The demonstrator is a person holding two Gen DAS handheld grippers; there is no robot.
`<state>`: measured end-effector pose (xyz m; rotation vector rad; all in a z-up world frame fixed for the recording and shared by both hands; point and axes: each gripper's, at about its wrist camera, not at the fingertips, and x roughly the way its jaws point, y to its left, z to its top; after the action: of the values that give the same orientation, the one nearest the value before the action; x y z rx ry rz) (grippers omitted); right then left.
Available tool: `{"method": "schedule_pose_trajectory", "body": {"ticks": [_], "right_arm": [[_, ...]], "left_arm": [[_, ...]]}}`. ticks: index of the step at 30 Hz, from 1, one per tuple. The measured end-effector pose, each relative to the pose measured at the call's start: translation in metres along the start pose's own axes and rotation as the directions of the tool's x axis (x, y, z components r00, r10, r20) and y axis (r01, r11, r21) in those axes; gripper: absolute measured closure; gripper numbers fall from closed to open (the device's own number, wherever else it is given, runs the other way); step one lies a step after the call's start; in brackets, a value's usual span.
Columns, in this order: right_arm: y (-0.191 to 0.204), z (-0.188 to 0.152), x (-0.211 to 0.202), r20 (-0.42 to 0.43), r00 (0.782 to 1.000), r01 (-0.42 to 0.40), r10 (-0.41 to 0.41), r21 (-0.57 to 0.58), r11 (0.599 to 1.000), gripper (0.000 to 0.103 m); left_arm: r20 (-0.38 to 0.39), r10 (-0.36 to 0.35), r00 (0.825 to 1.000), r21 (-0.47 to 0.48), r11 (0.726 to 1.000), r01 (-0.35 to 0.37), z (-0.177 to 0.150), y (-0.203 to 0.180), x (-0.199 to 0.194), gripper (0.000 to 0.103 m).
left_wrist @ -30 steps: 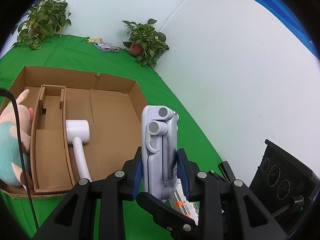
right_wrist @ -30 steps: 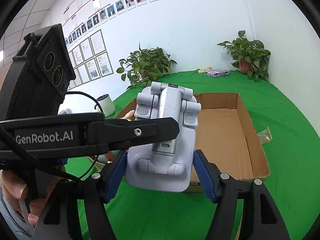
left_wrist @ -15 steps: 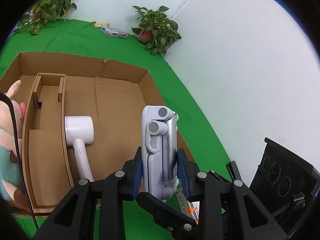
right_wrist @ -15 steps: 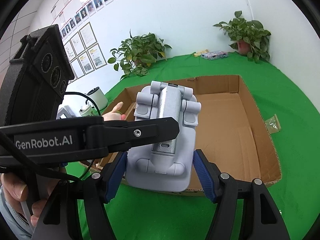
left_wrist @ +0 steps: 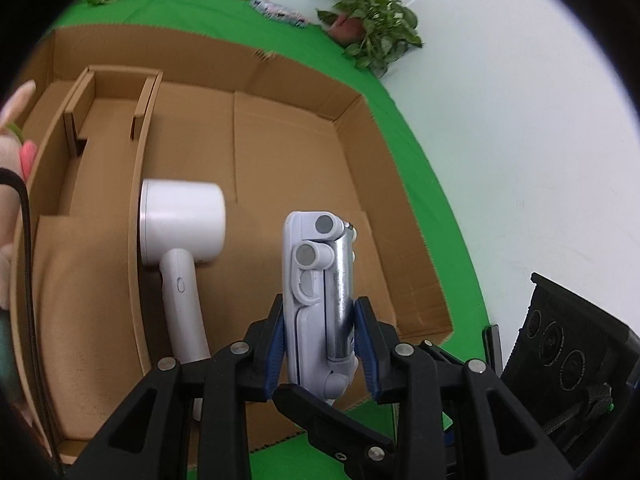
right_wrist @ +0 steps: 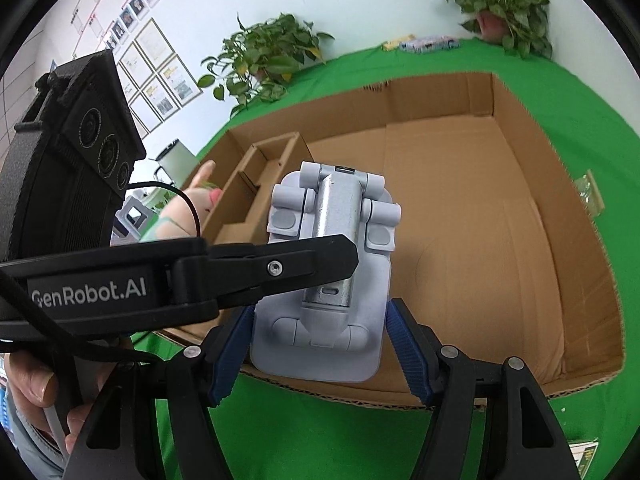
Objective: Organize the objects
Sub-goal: 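Lift the phone stand with both tools and lower it into the large box, then set the phone stand beside the hair dryer and open both tools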
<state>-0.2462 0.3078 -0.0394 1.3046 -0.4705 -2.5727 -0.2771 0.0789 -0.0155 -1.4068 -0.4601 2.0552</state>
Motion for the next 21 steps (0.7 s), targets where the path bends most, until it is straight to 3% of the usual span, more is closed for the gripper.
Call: {"method": "schedule_pose_trajectory", "body": {"ticks": [3, 4, 5, 7, 21], "right_arm": [[-0.004, -0.002, 0.013, -0.034, 0.999, 0.015, -0.014, 0.002, 1.0, 0.039], [-0.003, -0.003, 0.014, -0.039, 0.999, 0.022, -0.022, -0.007, 1.0, 0.042], [-0.001, -0.002, 0.015, -0.046, 0.999, 0.019, -0.02, -0.018, 1.0, 0.058], [0.0, -0.003, 0.022, -0.066, 0.996, 0.059, -0.061, -0.033, 0.998, 0.065], [0.009, -0.002, 0.029, -0.096, 0.992, 0.074, -0.079, -0.057, 0.996, 0.064]], "left_arm": [[-0.016, 0.014, 1.0, -0.028, 1.0, -0.014, -0.002, 0.009, 0.009, 0.073], [-0.024, 0.017, 1.0, -0.03, 0.999, -0.017, -0.002, 0.01, 0.01, 0.081], [-0.038, 0.036, 0.999, -0.028, 0.999, -0.037, -0.002, 0.011, 0.013, 0.086], [-0.045, 0.063, 0.997, -0.03, 0.997, -0.065, -0.002, 0.013, 0.015, 0.087], [-0.052, 0.075, 0.996, -0.056, 0.995, -0.078, 0.0, 0.022, 0.012, 0.087]]}}
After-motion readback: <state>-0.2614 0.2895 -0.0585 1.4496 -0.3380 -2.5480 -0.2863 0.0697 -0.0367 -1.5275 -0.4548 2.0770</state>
